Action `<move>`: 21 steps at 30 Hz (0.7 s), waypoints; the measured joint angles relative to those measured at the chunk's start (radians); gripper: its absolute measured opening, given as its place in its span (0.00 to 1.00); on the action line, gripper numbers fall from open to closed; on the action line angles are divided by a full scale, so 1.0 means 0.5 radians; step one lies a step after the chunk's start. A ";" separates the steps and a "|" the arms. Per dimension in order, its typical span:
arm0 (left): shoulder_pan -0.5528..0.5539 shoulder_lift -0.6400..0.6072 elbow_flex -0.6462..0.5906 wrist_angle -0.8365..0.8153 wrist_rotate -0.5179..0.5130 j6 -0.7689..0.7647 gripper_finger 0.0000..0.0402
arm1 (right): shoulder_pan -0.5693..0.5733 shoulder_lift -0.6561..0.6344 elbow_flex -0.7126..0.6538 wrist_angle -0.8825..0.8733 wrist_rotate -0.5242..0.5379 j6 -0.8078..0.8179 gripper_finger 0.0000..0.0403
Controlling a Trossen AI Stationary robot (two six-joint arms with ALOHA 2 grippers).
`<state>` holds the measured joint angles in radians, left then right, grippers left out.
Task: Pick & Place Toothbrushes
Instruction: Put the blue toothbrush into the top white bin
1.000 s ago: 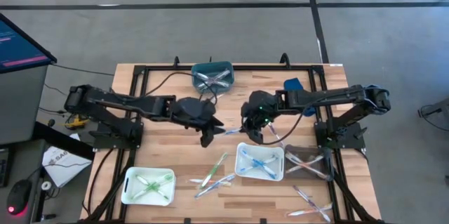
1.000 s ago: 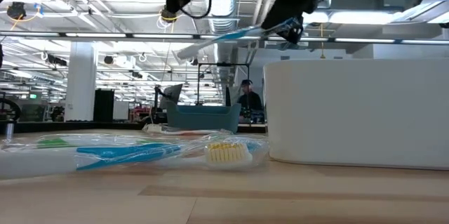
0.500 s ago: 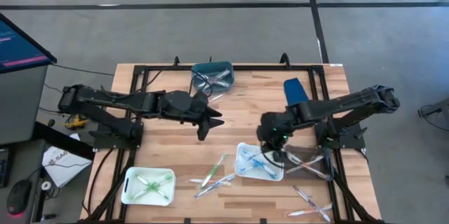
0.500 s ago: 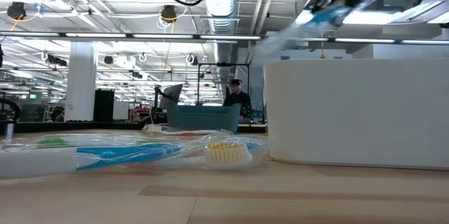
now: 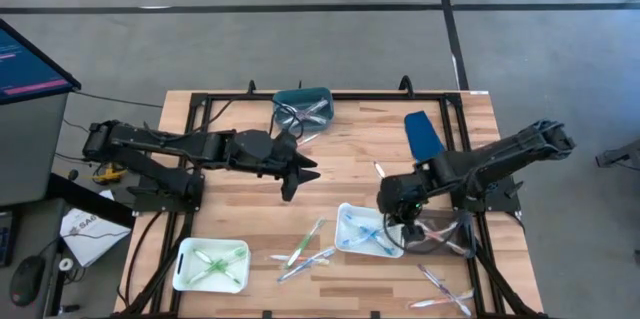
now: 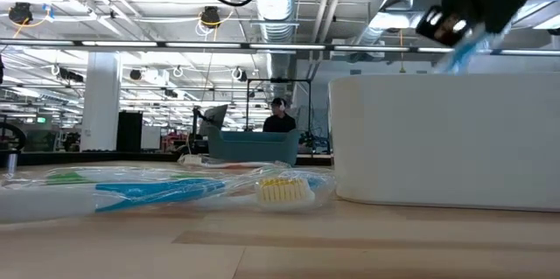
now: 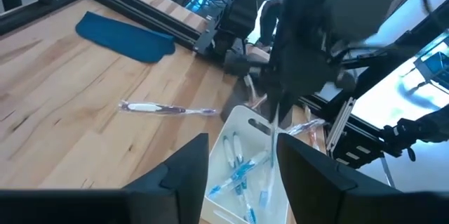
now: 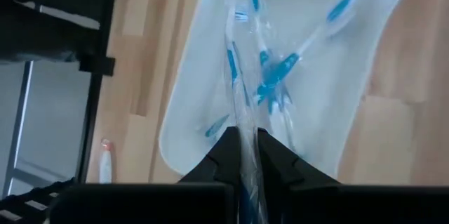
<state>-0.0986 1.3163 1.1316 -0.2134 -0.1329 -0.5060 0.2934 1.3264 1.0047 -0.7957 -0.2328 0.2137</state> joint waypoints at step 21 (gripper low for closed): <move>-0.001 0.002 0.000 0.011 -0.019 0.004 0.38 | 0.026 0.136 -0.031 0.269 0.067 0.085 0.11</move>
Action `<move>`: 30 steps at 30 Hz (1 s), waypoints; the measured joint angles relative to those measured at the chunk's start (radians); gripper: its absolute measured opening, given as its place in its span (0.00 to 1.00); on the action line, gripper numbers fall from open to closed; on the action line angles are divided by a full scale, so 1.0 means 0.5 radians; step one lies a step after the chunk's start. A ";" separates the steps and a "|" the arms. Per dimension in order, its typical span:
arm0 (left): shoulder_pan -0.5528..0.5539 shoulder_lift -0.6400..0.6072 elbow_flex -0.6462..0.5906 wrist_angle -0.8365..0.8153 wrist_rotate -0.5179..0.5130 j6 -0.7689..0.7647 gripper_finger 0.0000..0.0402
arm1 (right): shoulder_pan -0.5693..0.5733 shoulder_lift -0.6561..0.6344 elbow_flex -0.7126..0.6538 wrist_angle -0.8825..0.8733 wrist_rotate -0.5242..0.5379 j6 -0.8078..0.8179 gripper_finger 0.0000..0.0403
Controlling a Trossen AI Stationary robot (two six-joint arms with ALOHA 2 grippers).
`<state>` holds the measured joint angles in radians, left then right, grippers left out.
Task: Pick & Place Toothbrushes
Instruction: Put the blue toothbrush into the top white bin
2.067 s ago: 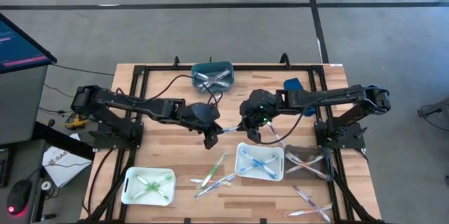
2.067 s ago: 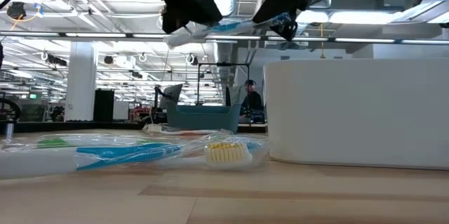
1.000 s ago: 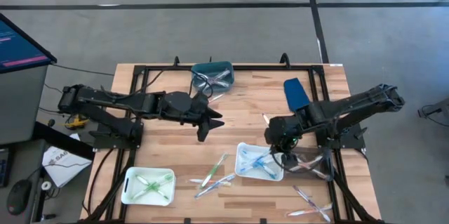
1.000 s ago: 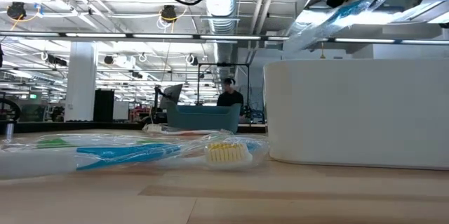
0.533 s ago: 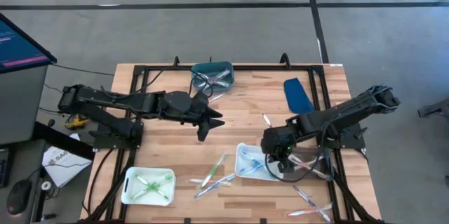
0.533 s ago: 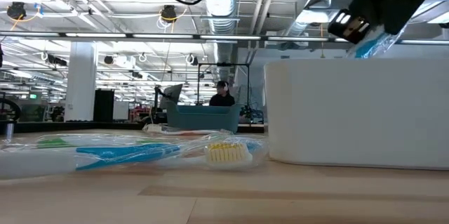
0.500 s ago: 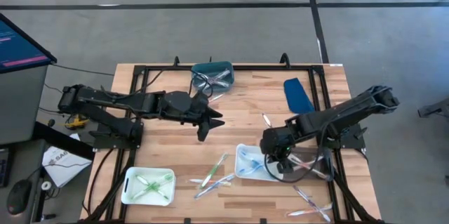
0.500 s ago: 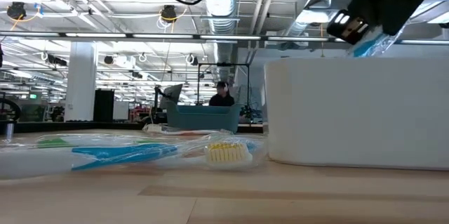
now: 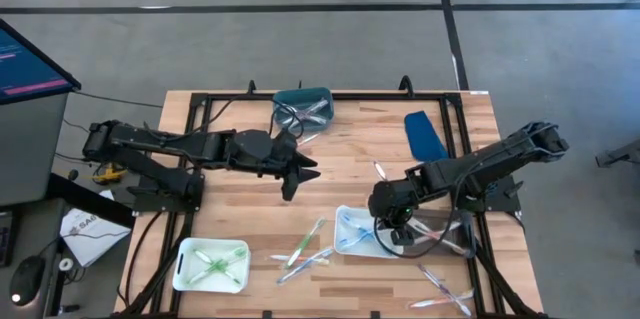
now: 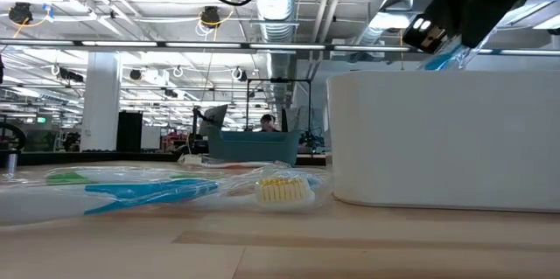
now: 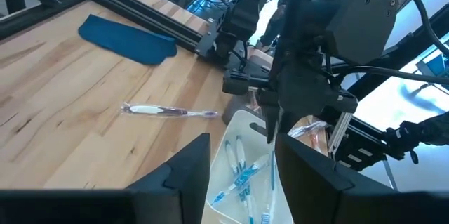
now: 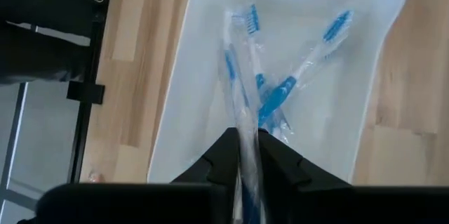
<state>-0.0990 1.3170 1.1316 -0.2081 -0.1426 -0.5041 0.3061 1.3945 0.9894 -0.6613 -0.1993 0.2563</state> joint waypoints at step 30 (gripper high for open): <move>-0.013 0.000 0.000 -0.001 -0.014 0.003 0.38 | 0.002 0.003 -0.177 -0.075 0.142 0.216 0.22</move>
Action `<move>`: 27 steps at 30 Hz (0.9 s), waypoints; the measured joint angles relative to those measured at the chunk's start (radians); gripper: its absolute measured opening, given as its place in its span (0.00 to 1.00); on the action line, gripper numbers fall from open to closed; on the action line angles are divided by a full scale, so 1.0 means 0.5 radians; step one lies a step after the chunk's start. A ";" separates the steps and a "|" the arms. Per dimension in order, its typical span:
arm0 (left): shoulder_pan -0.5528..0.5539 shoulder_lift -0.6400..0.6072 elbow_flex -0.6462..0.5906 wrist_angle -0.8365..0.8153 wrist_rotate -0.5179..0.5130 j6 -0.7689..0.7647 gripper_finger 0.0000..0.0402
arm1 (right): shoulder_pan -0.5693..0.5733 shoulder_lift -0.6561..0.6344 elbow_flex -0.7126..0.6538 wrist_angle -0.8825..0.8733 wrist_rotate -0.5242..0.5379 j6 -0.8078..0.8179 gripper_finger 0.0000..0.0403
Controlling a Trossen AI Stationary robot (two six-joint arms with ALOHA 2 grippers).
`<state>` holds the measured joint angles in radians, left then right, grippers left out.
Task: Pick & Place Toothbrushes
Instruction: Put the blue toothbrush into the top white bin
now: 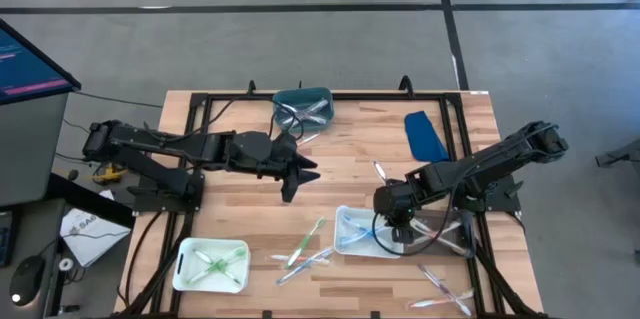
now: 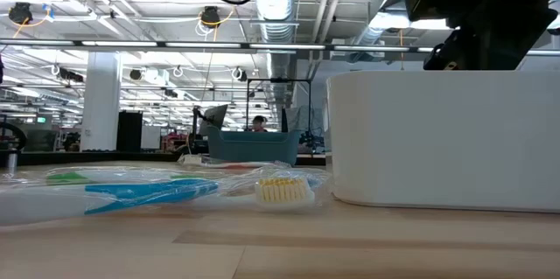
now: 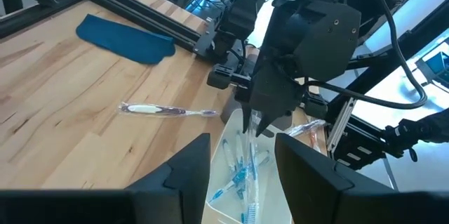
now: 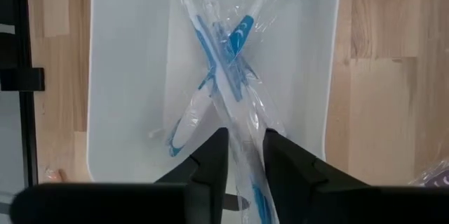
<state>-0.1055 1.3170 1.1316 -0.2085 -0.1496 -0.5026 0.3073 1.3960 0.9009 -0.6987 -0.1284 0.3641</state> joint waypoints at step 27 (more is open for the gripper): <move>0.000 0.001 0.000 0.000 -0.032 0.016 0.38 | -0.094 -0.002 0.001 -0.017 -0.001 0.072 0.55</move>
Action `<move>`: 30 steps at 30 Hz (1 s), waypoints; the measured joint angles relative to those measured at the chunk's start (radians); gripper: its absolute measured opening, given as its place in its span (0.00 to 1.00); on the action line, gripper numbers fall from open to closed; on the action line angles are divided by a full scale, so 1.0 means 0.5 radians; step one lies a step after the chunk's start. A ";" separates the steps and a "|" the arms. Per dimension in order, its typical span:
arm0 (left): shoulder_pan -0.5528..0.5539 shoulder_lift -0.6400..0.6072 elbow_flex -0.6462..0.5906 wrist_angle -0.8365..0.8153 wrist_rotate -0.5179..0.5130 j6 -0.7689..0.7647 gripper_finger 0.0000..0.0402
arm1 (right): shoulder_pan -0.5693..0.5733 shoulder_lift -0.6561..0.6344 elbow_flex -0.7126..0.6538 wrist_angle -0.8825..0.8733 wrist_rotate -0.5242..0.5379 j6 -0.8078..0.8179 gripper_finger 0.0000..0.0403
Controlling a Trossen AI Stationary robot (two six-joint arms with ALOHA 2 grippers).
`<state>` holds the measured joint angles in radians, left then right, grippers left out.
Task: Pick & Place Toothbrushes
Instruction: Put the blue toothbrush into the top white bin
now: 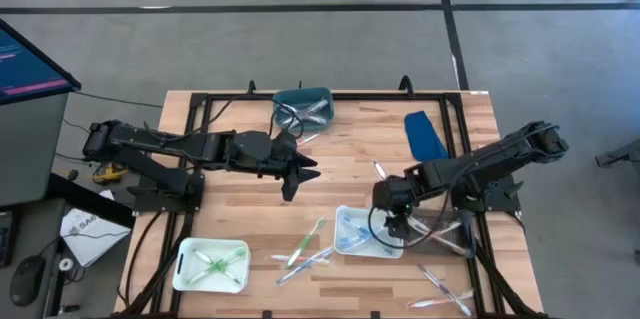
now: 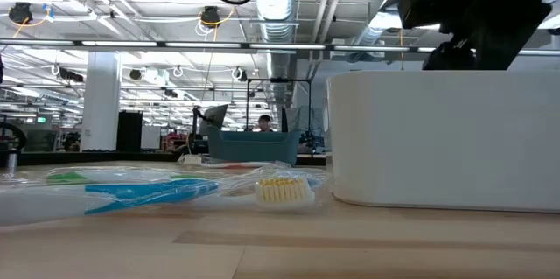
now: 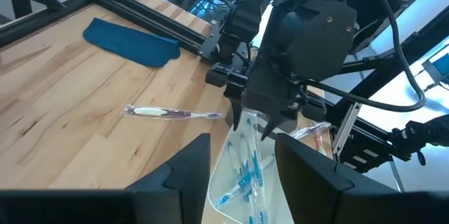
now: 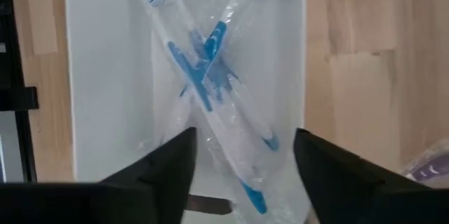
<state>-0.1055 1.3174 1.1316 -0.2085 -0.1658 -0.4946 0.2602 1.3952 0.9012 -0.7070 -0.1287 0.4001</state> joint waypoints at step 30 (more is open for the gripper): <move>0.001 0.001 -0.040 0.006 -0.023 0.038 0.38 | 0.030 0.106 0.001 -0.233 -0.106 0.055 0.01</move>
<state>-0.1051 1.3178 1.1115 -0.2057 -0.1772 -0.4757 0.2754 1.4481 0.9016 -0.8238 -0.1815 0.4278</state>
